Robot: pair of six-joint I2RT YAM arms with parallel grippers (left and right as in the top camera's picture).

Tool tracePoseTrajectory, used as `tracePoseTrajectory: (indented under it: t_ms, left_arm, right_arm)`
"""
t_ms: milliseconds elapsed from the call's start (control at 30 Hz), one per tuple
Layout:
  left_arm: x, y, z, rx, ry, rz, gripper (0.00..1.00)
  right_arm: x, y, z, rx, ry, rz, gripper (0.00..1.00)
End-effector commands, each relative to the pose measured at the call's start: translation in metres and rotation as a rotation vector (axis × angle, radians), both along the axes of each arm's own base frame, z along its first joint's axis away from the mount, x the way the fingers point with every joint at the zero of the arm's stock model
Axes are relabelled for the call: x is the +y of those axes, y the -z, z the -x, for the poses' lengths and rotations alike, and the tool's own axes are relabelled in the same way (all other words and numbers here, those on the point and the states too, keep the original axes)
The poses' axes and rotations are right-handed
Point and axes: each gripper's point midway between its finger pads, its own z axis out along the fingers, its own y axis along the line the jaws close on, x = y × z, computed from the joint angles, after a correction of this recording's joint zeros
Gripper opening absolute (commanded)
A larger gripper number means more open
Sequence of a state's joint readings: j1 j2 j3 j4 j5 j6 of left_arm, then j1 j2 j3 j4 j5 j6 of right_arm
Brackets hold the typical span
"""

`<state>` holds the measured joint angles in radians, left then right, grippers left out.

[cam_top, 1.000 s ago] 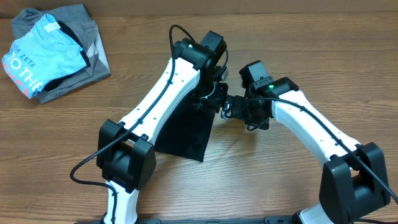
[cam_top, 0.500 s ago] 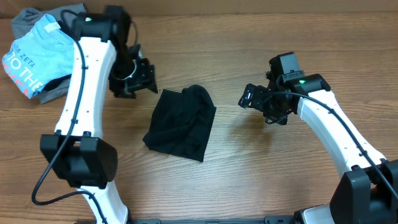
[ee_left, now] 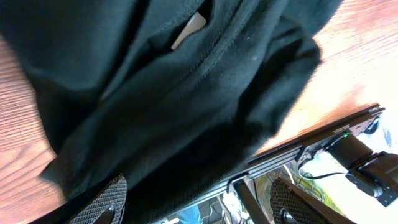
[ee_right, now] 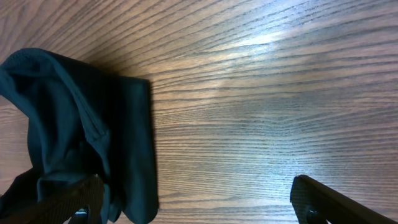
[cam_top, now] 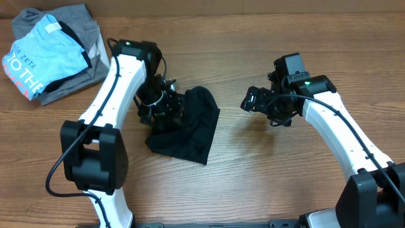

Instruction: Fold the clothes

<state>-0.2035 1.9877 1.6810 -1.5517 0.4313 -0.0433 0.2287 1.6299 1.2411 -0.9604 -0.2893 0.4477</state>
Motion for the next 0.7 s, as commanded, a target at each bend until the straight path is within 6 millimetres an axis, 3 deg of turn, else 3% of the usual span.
tracePoseTrajectory:
  t_ms: [0, 67, 100, 233, 533, 600, 667]
  left_arm:
    - [-0.011, 0.012, 0.016, 0.031, 0.041, 0.039, 0.77]
    - [-0.021, 0.022, 0.025, 0.039, 0.073, 0.046, 0.7]
    - [-0.027, 0.024, 0.027, 0.038, 0.087, 0.056, 0.62]
    - [-0.059, 0.021, 0.035, 0.02, 0.144, 0.122, 0.05]
    - [-0.114, 0.019, 0.067, 0.016, 0.28, 0.169, 0.04]
    - [-0.121, 0.02, 0.072, 0.016, 0.293, 0.167, 0.12]
    - [-0.127, 0.02, 0.076, 0.017, 0.304, 0.166, 0.14]
  right_arm:
    - [0.002, -0.016, -0.007, -0.052, -0.008, -0.017, 1.0]
    - [0.002, -0.016, -0.007, -0.052, -0.008, -0.016, 1.0]
    - [0.001, -0.016, -0.007, -0.053, -0.008, -0.017, 1.0]
    - [0.0, -0.016, -0.007, -0.054, -0.006, -0.009, 1.0]
    - [-0.002, -0.016, -0.011, -0.066, 0.001, -0.005, 1.0]
    - [-0.005, -0.016, -0.012, -0.067, 0.01, -0.004, 1.0]
    - [-0.01, -0.016, -0.014, -0.068, 0.025, -0.004, 1.0]
